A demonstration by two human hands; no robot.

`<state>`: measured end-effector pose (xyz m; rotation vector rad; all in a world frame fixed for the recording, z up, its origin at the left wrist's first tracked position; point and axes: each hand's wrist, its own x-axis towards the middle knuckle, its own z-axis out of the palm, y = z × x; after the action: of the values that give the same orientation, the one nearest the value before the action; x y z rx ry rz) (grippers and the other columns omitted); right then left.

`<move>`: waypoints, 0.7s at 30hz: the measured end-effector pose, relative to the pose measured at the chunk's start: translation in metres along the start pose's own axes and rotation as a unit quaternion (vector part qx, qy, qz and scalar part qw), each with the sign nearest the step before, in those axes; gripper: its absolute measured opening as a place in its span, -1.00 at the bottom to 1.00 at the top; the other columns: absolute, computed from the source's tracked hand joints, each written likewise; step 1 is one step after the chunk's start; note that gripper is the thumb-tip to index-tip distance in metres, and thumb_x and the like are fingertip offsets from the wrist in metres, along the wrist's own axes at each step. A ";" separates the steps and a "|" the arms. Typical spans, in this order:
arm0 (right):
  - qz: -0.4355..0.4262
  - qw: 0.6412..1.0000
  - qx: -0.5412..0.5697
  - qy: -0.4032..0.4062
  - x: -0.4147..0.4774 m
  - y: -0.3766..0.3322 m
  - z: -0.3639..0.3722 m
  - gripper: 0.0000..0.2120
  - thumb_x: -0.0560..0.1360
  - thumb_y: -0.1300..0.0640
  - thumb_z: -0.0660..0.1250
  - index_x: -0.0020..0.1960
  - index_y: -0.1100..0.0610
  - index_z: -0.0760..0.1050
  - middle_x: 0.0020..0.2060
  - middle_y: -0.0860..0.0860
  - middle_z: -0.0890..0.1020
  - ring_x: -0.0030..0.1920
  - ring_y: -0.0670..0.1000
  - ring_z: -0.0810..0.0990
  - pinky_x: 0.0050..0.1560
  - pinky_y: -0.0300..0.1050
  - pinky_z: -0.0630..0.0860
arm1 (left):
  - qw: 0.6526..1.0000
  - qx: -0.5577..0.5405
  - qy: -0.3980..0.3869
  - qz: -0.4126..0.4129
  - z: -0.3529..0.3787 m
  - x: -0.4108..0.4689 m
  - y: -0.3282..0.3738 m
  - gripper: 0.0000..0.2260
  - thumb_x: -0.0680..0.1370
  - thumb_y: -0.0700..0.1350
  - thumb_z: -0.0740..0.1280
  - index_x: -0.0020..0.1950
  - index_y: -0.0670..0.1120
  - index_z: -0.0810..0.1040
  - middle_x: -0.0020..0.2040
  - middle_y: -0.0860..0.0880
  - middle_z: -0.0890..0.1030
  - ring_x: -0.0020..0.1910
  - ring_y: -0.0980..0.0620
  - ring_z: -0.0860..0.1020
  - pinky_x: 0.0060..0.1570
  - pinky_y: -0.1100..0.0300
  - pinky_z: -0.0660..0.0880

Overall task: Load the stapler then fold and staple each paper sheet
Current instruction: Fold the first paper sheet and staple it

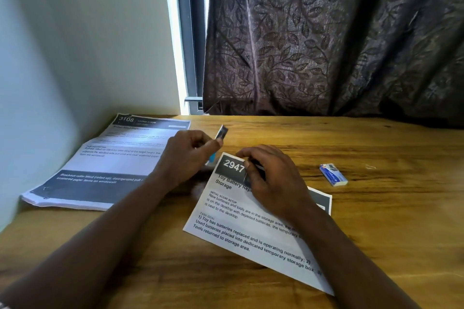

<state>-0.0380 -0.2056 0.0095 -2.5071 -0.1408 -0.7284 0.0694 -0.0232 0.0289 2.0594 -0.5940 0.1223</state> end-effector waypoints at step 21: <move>0.006 0.976 -0.074 0.206 -0.014 -0.005 -0.048 -0.65 0.64 0.06 0.20 0.41 0.05 0.43 0.14 0.02 0.58 0.14 0.03 0.52 0.23 0.13 0.43 | 0.981 -0.093 -0.159 0.052 -0.005 -0.039 0.049 -0.92 0.58 -0.21 0.42 -0.02 -0.21 0.68 -0.04 0.00 0.77 -0.08 0.01 0.75 -0.21 0.22 0.63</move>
<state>-0.0739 -0.2249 0.0388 -2.4263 0.0783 -1.2756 0.0135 -0.0257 0.0576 1.8774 -0.8768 -0.2000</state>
